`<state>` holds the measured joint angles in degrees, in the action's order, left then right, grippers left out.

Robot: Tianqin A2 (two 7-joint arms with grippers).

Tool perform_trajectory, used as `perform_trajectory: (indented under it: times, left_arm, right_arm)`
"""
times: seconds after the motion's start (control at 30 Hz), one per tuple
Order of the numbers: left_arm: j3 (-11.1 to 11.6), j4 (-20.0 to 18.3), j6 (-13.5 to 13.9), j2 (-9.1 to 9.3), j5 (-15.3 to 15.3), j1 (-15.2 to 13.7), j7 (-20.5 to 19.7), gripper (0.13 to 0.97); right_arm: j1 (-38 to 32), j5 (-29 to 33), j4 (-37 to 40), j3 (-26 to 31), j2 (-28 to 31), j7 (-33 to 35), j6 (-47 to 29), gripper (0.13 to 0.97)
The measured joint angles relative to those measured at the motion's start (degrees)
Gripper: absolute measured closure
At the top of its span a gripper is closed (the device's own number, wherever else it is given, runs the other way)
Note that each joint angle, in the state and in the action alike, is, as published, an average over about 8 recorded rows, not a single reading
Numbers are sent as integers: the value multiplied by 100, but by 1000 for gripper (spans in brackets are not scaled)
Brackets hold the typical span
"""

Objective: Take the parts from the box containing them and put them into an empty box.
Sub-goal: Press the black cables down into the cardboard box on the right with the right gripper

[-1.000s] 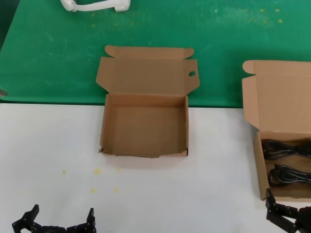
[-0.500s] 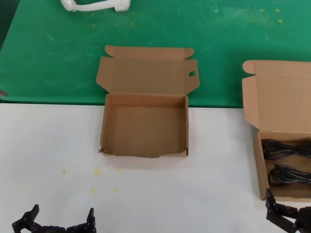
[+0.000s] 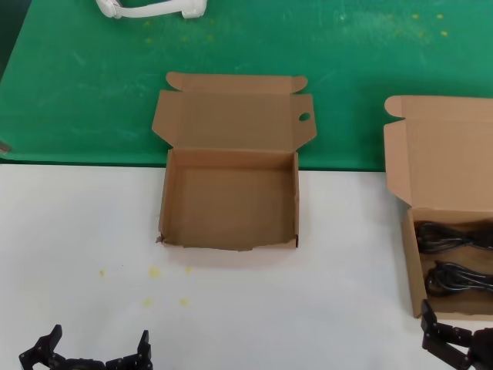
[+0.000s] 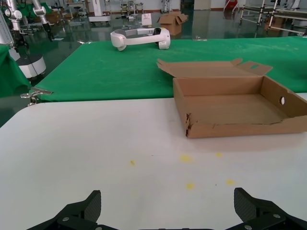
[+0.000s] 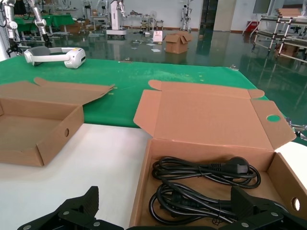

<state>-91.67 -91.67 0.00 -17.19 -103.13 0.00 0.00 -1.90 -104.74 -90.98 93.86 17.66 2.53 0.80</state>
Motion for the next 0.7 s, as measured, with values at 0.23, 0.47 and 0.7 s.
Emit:
perform_trajectory:
  times: [0.23, 0.47, 0.7]
  left_arm:
    - [0, 0, 0, 0, 0, 0, 0, 132]
    - [0, 0, 0, 0, 0, 0, 0, 132]
    - [0, 0, 0, 0, 0, 0, 0, 132]
  right_arm:
    - [-7, 31, 6, 43, 49, 60, 73, 129]
    - [-48, -132, -71, 331, 499, 465, 535, 129]
    - [-237, -1025, -287, 955, 1474, 1445, 1344, 129]
